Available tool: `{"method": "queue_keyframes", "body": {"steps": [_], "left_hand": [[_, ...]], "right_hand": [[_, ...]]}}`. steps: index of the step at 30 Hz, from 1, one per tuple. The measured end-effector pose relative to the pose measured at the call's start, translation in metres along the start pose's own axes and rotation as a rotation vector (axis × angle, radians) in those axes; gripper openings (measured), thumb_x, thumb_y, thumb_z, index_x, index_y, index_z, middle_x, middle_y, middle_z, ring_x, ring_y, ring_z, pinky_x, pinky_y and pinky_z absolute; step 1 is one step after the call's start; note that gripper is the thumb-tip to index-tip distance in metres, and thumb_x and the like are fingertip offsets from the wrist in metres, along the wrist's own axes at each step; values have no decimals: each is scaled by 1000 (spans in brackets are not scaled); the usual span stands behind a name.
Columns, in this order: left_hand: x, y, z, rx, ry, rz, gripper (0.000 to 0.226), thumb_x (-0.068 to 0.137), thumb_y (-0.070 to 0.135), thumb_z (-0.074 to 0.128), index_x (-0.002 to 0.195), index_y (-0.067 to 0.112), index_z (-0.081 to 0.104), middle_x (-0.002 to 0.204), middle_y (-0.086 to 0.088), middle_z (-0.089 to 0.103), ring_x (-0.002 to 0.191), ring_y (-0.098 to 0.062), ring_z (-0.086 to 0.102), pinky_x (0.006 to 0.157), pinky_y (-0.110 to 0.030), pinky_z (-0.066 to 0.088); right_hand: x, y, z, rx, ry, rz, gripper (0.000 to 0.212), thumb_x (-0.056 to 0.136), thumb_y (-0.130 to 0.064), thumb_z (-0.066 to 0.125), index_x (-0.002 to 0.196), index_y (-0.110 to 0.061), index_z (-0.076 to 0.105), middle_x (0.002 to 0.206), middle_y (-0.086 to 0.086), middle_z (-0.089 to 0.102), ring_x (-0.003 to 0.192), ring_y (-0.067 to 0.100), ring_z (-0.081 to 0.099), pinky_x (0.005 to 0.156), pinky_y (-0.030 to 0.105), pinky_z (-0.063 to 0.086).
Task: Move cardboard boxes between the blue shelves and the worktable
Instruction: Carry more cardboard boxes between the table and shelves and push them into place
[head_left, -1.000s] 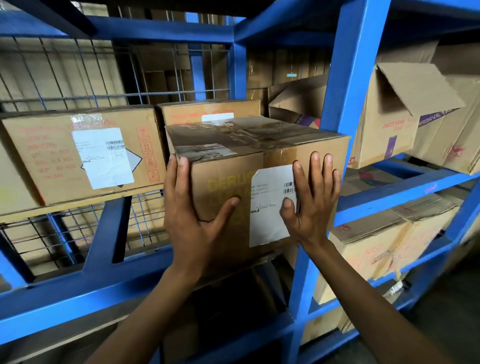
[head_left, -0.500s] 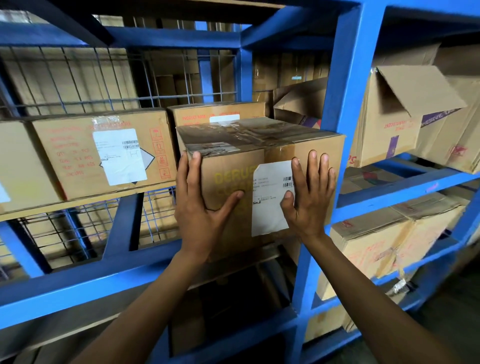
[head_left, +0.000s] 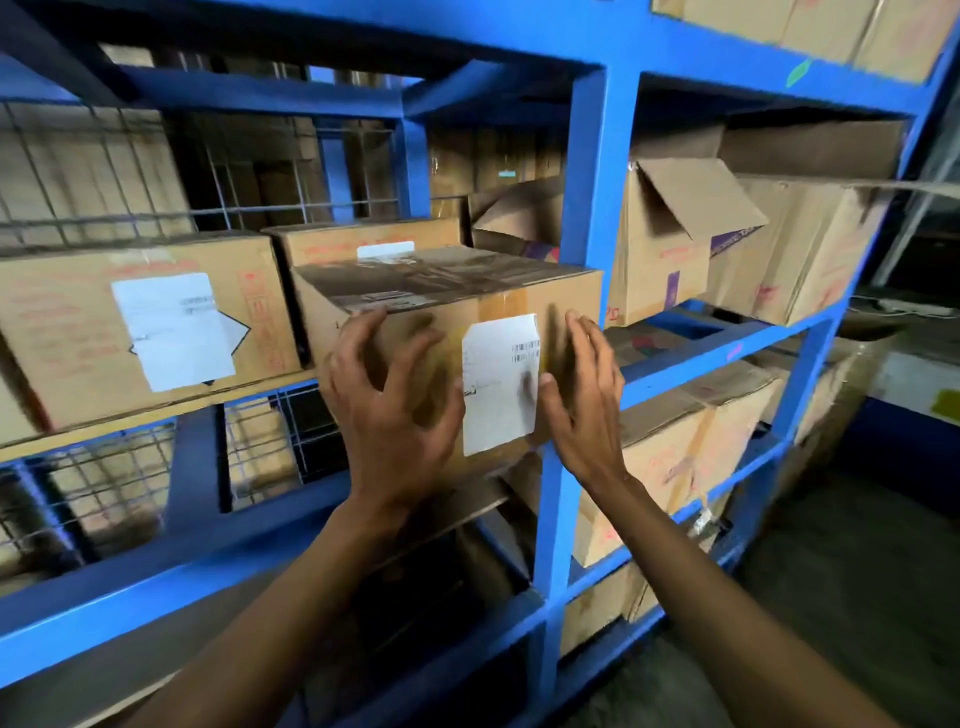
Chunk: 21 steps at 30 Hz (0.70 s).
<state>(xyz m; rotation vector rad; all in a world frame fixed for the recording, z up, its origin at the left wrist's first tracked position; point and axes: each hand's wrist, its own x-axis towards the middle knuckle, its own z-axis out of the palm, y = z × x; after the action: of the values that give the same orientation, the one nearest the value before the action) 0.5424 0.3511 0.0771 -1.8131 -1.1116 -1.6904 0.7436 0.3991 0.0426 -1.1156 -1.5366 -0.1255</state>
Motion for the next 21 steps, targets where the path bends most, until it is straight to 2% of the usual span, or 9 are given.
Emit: {"method": "queue_keyframes", "body": {"steps": [3, 5, 7, 9, 11, 13, 16, 21], "left_hand": [[4, 18, -3, -116, -48, 15, 39, 79, 24, 75, 115, 14, 66, 136, -8, 40, 130, -27, 40, 106, -49, 35], [4, 30, -5, -253, -85, 33, 33, 80, 17, 73, 112, 13, 65, 127, -9, 49, 123, -24, 47, 102, -48, 40], [0, 43, -5, -464, -191, 42, 31, 82, 10, 69, 112, 12, 65, 122, -8, 54, 118, -21, 52, 104, -39, 42], [-9, 54, -1, -618, -370, 26, 34, 85, 14, 67, 118, 16, 62, 122, -2, 54, 118, -12, 52, 105, -25, 38], [-23, 68, 4, -712, -514, -13, 37, 86, 22, 67, 122, 19, 60, 120, 2, 55, 115, -4, 51, 102, -18, 37], [-41, 80, 12, -786, -675, -73, 42, 84, 37, 63, 123, 20, 59, 120, 2, 57, 112, -10, 54, 100, -24, 41], [-72, 118, 10, -892, -956, -85, 58, 77, 58, 53, 123, 23, 57, 125, 1, 59, 112, -17, 58, 99, -35, 46], [-123, 209, -21, -1049, -1255, 79, 49, 83, 48, 63, 126, 26, 56, 120, -2, 57, 110, -17, 57, 92, -30, 43]], "right_hand": [[-14, -12, -25, -1, 27, 92, 59, 99, -39, 45, 155, -31, 25, 156, 0, 28, 145, 12, 27, 116, 48, 26], [-28, -24, -44, -49, 53, 146, 59, 100, -38, 46, 155, -36, 22, 156, -3, 26, 142, -1, 24, 116, 52, 26], [-44, -35, -67, -96, 70, 200, 59, 101, -38, 46, 155, -33, 23, 158, -4, 26, 132, -11, 32, 114, 56, 27], [-66, -50, -93, -171, 94, 276, 60, 100, -42, 43, 156, -31, 24, 160, -4, 24, 132, -1, 34, 117, 58, 22], [-94, -63, -126, -262, 133, 344, 61, 99, -46, 41, 156, -32, 22, 162, -7, 22, 148, 6, 18, 120, 54, 15], [-123, -76, -156, -347, 172, 420, 63, 99, -49, 42, 156, -34, 21, 163, -7, 20, 152, 9, 11, 120, 50, 14], [-177, -107, -202, -466, 284, 552, 65, 97, -53, 44, 156, -35, 21, 162, -1, 21, 151, 13, 15, 117, 46, 16], [-263, -176, -272, -656, 477, 778, 66, 100, -50, 46, 157, -33, 18, 161, 4, 20, 150, 21, 18, 118, 49, 17]]}}
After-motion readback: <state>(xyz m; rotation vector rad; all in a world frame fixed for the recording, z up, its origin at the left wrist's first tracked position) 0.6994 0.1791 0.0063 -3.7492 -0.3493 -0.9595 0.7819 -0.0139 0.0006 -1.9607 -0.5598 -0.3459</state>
